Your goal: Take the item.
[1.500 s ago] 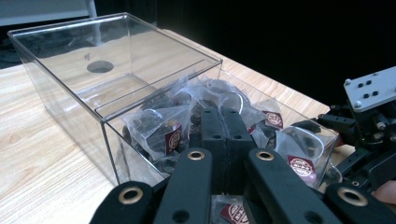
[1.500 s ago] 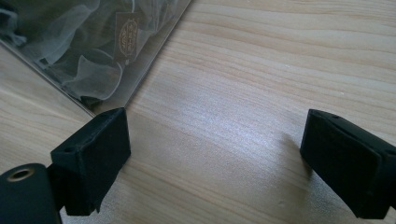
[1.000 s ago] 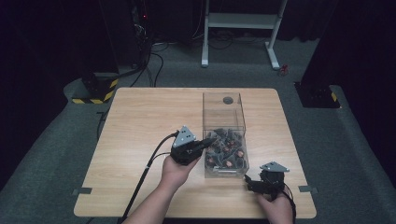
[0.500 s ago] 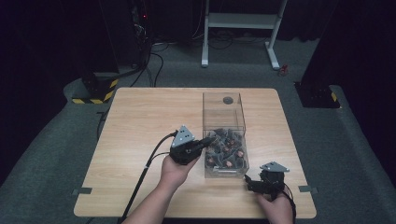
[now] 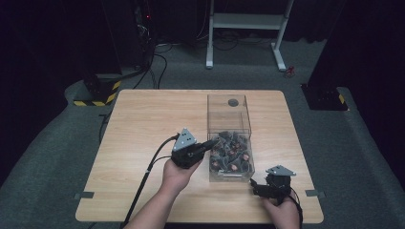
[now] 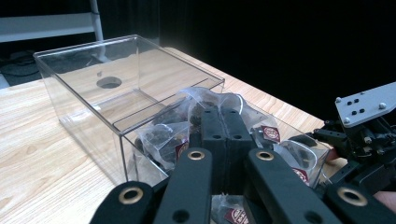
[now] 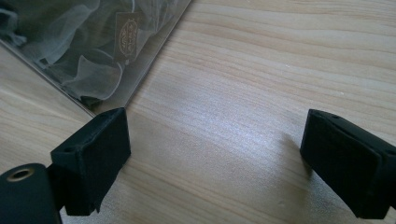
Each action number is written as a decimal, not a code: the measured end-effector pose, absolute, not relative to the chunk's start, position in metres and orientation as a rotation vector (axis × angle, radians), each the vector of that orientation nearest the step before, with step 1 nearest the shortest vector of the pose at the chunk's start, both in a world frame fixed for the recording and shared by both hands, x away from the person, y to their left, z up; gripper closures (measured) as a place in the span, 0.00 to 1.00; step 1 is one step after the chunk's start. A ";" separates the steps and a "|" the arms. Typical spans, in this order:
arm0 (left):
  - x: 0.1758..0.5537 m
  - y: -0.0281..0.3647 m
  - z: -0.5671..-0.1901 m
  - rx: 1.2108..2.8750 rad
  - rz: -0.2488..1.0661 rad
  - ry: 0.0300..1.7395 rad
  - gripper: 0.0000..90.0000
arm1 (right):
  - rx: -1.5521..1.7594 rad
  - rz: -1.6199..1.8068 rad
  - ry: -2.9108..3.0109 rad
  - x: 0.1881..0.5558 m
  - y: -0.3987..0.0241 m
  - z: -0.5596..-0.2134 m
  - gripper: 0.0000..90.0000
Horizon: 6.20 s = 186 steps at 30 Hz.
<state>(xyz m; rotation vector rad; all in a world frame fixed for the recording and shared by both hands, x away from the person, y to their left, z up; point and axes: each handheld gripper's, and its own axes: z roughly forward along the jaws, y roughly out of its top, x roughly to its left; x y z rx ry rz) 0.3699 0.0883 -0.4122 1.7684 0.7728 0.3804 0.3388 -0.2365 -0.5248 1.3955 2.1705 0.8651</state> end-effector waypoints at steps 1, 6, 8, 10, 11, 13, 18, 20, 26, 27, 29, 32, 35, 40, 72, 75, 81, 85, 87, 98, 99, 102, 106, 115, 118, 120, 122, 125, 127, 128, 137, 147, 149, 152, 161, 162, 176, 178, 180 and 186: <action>0.370 0.090 -0.412 1.766 0.382 0.776 1.00 | 1.395 0.865 2.170 0.339 -0.237 -0.525 0.09; 0.369 0.095 -0.413 1.761 0.388 0.787 1.00 | 1.395 0.865 2.170 0.339 -0.236 -0.525 0.09; 0.369 0.097 -0.413 1.759 0.390 0.791 1.00 | 1.395 0.865 2.170 0.339 -0.236 -0.525 0.09; 0.369 0.099 -0.414 1.760 0.393 0.793 1.00 | 1.396 0.865 2.170 0.339 -0.236 -0.525 0.09; 0.369 0.101 -0.414 1.763 0.393 0.793 1.00 | 1.395 0.865 2.170 0.339 -0.236 -0.525 0.09; 0.368 0.103 -0.414 1.760 0.395 0.800 1.00 | 1.395 0.865 2.170 0.339 -0.236 -0.525 0.09; 0.367 0.111 -0.415 1.750 0.402 0.815 1.00 | 1.395 0.866 2.170 0.339 -0.236 -0.525 0.09; 0.366 0.114 -0.415 1.747 0.404 0.818 1.00 | 1.395 0.866 2.170 0.339 -0.236 -0.525 0.09; 0.364 0.126 -0.415 1.738 0.419 0.832 1.00 | 1.395 0.866 2.171 0.339 -0.236 -0.525 0.09; 0.363 0.128 -0.414 1.734 0.421 0.834 1.00 | 1.395 0.866 2.171 0.339 -0.236 -0.525 0.09; 0.362 0.131 -0.414 1.732 0.425 0.837 1.00 | 1.395 0.866 2.171 0.339 -0.236 -0.525 0.09; 0.360 0.136 -0.413 1.729 0.435 0.839 1.00 | 1.395 0.866 2.170 0.339 -0.236 -0.525 0.09; 0.359 0.142 -0.412 1.724 0.441 0.844 1.00 | 1.395 0.866 2.170 0.339 -0.236 -0.525 0.09; 0.355 0.151 -0.412 1.717 0.454 0.856 1.00 | 1.395 0.866 2.171 0.339 -0.236 -0.525 0.09; 0.331 0.184 -0.424 1.723 0.475 0.892 1.00 | 1.395 0.866 2.170 0.339 -0.236 -0.525 0.09; 0.328 0.185 -0.427 1.732 0.473 0.895 1.00 | 1.395 0.866 2.170 0.339 -0.236 -0.525 0.09; 0.327 0.188 -0.434 1.746 0.474 0.909 1.00 | 1.395 0.866 2.171 0.339 -0.236 -0.525 0.09; 0.327 0.190 -0.439 1.755 0.465 0.922 1.00 | 1.398 0.866 2.170 0.339 -0.236 -0.525 0.09; 0.327 0.191 -0.441 1.757 0.461 0.929 1.00 | 1.399 0.866 2.170 0.339 -0.236 -0.525 0.09; 0.329 0.189 -0.453 1.787 0.448 0.951 1.00 | 1.399 0.866 2.170 0.339 -0.236 -0.525 0.09; 0.329 0.189 -0.453 1.787 0.448 0.951 0.99 | 1.399 0.866 2.170 0.339 -0.236 -0.525 0.09; 0.330 0.188 -0.452 1.768 0.444 0.960 0.87 | 1.399 0.866 2.170 0.339 -0.236 -0.525 0.09; 0.330 0.188 -0.448 1.757 0.454 0.953 0.74 | 1.399 0.866 2.170 0.339 -0.236 -0.525 0.09; 0.332 0.194 -0.445 1.757 0.470 0.963 0.49 | 1.399 0.866 2.170 0.339 -0.236 -0.525 0.09; 0.333 0.198 -0.445 1.761 0.486 0.976 0.44 | 1.399 0.866 2.170 0.339 -0.236 -0.525 0.09; 0.333 0.202 -0.444 1.757 0.489 0.984 0.41 | 1.400 0.866 2.170 0.339 -0.236 -0.525 0.09; 0.333 0.205 -0.444 1.749 0.494 0.990 0.38 | 1.399 0.866 2.170 0.339 -0.236 -0.525 0.09; 0.332 0.212 -0.443 1.743 0.504 0.996 0.35 | 1.399 0.866 2.170 0.339 -0.236 -0.525 0.09; 0.332 0.216 -0.443 1.738 0.513 1.004 0.34 | 1.399 0.866 2.170 0.339 -0.236 -0.525 0.09; 0.332 0.216 -0.443 1.738 0.513 1.004 0.34 | 1.399 0.866 2.170 0.339 -0.236 -0.525 0.09; 0.332 0.248 -0.445 1.722 0.537 1.067 0.32 | 1.399 0.866 2.170 0.339 -0.236 -0.525 0.09; 0.330 0.280 -0.456 1.724 0.561 1.143 0.32 | 1.413 0.868 2.163 0.338 -0.235 -0.525 0.09; 0.330 0.285 -0.460 1.729 0.562 1.161 0.32 | 1.415 0.869 2.163 0.338 -0.235 -0.525 0.09; 0.330 0.292 -0.468 1.747 0.556 1.188 0.31 | 1.414 0.868 2.163 0.338 -0.235 -0.525 0.09; 0.332 0.304 -0.495 1.814 0.553 1.261 0.29 | 1.416 0.869 2.162 0.338 -0.235 -0.525 0.09; 0.332 0.304 -0.495 1.814 0.553 1.261 0.29 | 1.415 0.869 2.162 0.338 -0.235 -0.525 0.09; 0.333 0.301 -0.527 1.996 0.580 1.336 0.24 | 1.413 0.869 2.162 0.338 -0.235 -0.525 0.09; 0.334 0.298 -0.528 1.998 0.584 1.334 0.23 | 1.417 0.868 2.161 0.338 -0.235 -0.525 0.09; 0.334 0.298 -0.528 2.001 0.590 1.336 0.22 | 1.415 0.868 2.160 0.338 -0.235 -0.525 0.09; 0.333 0.298 -0.528 1.994 0.588 1.342 0.20 | 1.415 0.868 2.161 0.338 -0.235 -0.525 0.09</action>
